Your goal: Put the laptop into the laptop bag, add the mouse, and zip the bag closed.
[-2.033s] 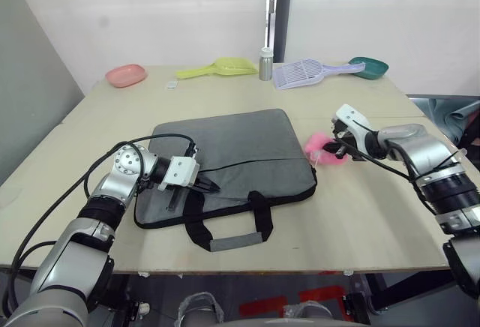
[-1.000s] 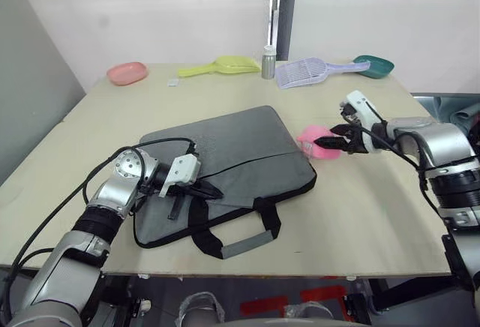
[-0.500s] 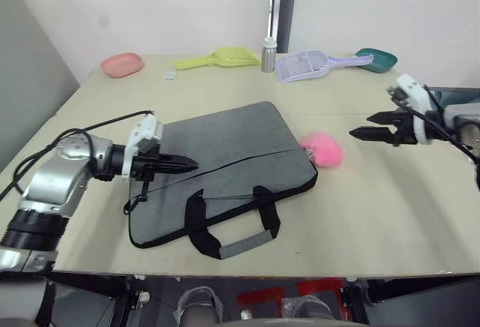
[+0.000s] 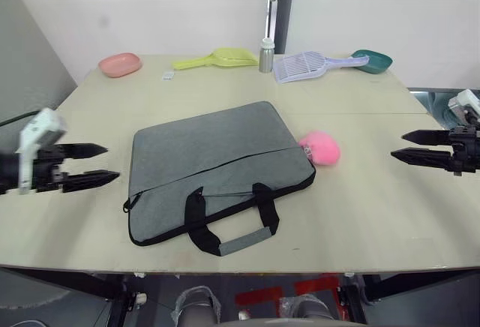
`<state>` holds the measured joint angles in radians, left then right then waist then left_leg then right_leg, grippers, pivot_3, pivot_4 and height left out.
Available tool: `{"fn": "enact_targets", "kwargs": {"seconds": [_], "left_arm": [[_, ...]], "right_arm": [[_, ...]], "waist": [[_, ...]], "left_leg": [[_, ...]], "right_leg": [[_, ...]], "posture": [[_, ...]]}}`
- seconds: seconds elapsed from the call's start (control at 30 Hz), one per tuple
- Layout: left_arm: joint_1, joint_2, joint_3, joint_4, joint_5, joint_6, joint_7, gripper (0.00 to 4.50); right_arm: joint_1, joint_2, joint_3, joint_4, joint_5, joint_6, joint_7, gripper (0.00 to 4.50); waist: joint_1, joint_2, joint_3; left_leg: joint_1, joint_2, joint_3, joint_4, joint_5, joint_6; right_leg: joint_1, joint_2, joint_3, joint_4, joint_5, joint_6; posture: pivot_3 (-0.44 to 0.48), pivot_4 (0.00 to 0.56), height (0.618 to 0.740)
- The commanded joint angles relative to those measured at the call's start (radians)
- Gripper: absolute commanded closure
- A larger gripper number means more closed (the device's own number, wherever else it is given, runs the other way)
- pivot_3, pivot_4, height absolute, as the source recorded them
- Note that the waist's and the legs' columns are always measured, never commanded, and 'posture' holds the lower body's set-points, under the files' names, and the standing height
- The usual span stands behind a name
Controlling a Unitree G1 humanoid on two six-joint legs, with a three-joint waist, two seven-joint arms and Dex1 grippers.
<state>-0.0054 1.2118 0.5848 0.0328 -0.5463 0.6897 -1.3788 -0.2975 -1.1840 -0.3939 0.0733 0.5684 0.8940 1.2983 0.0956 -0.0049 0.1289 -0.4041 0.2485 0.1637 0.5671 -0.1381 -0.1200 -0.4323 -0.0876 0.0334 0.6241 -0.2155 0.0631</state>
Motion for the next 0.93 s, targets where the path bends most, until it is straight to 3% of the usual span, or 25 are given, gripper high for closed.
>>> {"fn": "enact_targets", "kwargs": {"seconds": [0.03,0.17,0.3,0.53,0.77,0.93], "left_arm": [[0.020,0.005,0.119,0.030,-0.001,0.016,0.023,0.20],[0.064,-0.008,0.221,0.053,-0.012,0.040,0.019,0.20],[0.190,-0.032,0.336,0.017,0.001,0.088,0.007,0.20],[0.258,-0.055,0.447,-0.002,-0.031,0.214,0.060,0.09],[0.277,-0.110,0.527,-0.080,-0.026,0.185,0.121,0.09],[0.289,-0.124,0.523,-0.085,-0.029,0.182,0.134,0.09]], "right_arm": [[0.012,-0.034,-0.060,0.005,0.020,-0.026,0.023,0.00],[0.036,-0.049,-0.069,0.014,0.020,-0.041,0.031,0.00],[0.027,-0.051,-0.049,0.049,0.017,-0.070,0.039,0.00],[-0.042,0.008,0.031,0.086,0.014,-0.109,0.014,0.00],[-0.098,0.050,0.070,0.101,0.017,-0.118,-0.024,0.00],[-0.134,0.069,0.108,0.107,0.010,-0.123,-0.031,0.00]], "waist": [[0.001,-0.001,0.001],[0.004,-0.002,0.001],[-0.002,-0.003,0.002],[-0.002,-0.004,0.002],[0.000,-0.004,0.003],[0.000,-0.004,0.003]], "left_leg": [[0.001,0.000,0.000,0.000,0.000,0.000],[0.000,0.000,-0.001,0.002,0.000,0.000],[0.000,0.000,-0.001,0.003,0.000,0.001],[0.003,0.001,-0.002,0.005,-0.001,0.001],[0.003,0.000,-0.004,0.007,-0.001,0.001],[0.003,0.000,-0.005,0.008,-0.001,0.001]], "right_leg": [[0.000,0.000,0.000,0.000,0.000,0.000],[0.001,0.000,-0.001,0.002,0.000,0.000],[0.002,0.000,-0.001,0.001,0.000,0.000],[0.005,0.000,-0.001,0.002,0.000,0.000],[0.006,-0.001,-0.002,0.002,0.000,-0.001],[0.009,-0.001,-0.003,0.002,0.000,-0.001]], "posture": [[0.000,0.150,0.740],[0.000,0.150,0.740],[0.000,0.150,0.740],[0.000,0.150,0.740],[0.000,0.150,0.740],[0.000,0.150,0.740]]}}
